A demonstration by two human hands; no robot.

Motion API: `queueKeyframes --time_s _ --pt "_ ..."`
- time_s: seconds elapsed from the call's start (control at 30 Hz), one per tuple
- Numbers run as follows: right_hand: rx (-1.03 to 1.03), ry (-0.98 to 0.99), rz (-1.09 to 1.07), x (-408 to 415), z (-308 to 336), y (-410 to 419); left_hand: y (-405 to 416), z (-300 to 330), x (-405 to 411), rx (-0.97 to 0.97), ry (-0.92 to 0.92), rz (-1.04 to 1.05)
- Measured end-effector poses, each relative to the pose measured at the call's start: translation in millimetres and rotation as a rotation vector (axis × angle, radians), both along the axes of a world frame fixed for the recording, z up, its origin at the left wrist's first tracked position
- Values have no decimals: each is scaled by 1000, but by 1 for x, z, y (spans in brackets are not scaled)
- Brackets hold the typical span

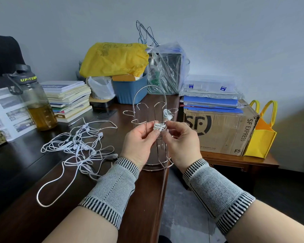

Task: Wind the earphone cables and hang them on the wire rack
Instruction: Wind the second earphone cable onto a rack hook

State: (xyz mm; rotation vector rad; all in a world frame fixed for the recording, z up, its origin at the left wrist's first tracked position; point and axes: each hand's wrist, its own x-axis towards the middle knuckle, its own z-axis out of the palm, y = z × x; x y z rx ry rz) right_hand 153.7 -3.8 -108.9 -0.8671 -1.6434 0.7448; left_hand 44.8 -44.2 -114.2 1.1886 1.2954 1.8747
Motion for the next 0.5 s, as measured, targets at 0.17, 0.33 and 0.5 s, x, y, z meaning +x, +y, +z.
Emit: queueKeyframes --time_s 0.17,0.33,0.5 --pt "-56 27 67 4 0 -1 -3 2 1 -12 -4 -55" --pt "-97 95 119 6 3 -4 -2 1 1 -27 85 52" --pt "-167 165 174 5 5 -7 -1 -1 -1 -59 59 115"
